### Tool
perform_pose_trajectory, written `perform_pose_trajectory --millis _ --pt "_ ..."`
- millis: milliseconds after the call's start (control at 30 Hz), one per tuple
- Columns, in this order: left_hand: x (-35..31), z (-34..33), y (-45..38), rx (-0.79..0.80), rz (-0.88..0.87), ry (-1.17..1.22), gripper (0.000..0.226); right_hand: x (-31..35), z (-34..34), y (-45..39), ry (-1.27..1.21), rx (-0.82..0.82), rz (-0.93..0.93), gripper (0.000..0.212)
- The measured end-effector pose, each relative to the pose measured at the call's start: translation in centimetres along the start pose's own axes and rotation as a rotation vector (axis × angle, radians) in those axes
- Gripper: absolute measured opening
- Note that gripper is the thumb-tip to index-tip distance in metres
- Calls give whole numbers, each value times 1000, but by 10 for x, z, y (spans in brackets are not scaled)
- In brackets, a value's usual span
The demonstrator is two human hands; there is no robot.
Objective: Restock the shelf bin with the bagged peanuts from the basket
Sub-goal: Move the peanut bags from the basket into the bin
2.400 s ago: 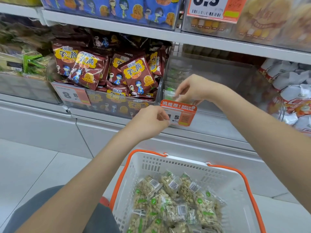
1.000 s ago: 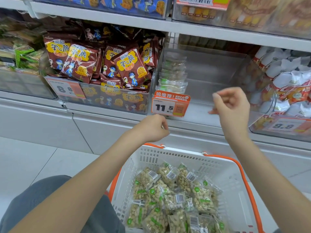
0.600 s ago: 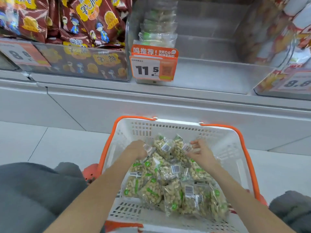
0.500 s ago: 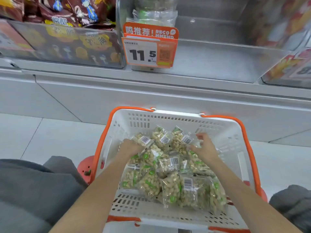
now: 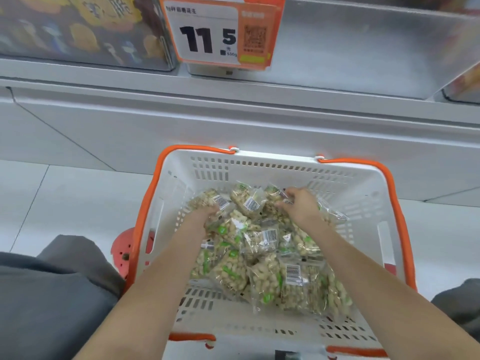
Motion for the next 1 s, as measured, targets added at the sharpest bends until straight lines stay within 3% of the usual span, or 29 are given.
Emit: perform_pose_trajectory --millis 100,200,367,467,600,667,767,833,900,1000 --pt "-8 -3 14 -15 -31 122 8 5 13 8 -27 -20 43 19" --pt "-7 -16 31 72 -43 162 33 19 40 22 -12 -52 133 18" --pt "-21 -38 90 191 -22 -10 12 54 102 54 -90 -121 283 19" --pt "-42 -50 142 307 -71 -149 26 71 138 78 -185 -121 334 13" --pt "-78 -55 208 405 -279 -240 77 80 173 106 -363 -61 325 6" --pt "-89 -52 237 464 -294 -282 63 82 185 120 -486 -29 318 6" --pt "-98 -40 266 599 -128 -152 25 82 191 135 -719 88 291 10" --pt "-103 -38 277 721 -68 -15 38 87 188 141 -859 190 301 14" --pt "-108 -41 287 850 -54 44 62 94 188 142 -996 267 313 31" --pt "-114 -49 299 1026 -82 24 66 105 192 138 -1238 362 293 43"
Point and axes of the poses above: each hand's wrist, its own y-axis away from the middle knuckle, its own z-axis out of the back of the hand, x = y × z, the point moved 5 cm from there along -y, towards the middle knuckle, and after that the axes turned 1 degree about z, right-handed, at the moved point
